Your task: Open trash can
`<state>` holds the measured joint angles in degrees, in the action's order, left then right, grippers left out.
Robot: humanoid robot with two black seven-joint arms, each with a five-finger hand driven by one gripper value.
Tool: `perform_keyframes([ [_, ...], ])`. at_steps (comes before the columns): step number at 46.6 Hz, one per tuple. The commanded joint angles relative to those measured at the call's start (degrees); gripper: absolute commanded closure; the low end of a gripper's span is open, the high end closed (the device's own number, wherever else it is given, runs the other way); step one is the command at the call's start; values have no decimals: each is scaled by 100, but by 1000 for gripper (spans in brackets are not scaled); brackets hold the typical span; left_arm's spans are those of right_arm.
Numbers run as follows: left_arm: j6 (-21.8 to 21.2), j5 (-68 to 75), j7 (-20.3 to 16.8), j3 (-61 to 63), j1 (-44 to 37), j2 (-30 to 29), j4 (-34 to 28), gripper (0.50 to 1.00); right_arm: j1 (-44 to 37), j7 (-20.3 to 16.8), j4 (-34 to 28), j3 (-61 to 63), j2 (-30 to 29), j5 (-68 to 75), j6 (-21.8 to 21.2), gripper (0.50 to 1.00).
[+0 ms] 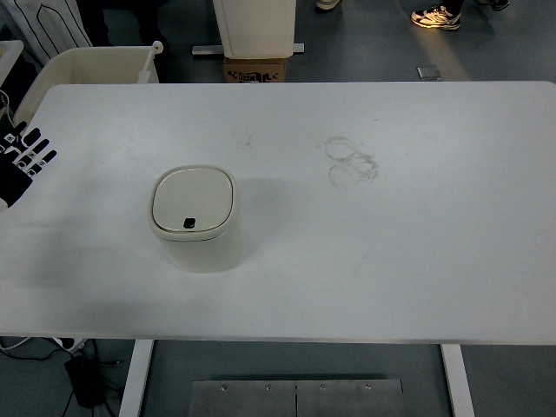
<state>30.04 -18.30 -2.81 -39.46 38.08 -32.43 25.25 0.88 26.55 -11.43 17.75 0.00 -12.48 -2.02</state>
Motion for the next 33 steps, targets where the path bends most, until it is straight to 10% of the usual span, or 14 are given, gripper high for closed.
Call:
perform_keyframes([
  [1,-60,2,-1,0,7,-9,6,500,0,0,1,0,0,0,0,509],
  [33,-33,28,26,0,86,-106,15,500,0,0,1,0,0,0,0,509],
])
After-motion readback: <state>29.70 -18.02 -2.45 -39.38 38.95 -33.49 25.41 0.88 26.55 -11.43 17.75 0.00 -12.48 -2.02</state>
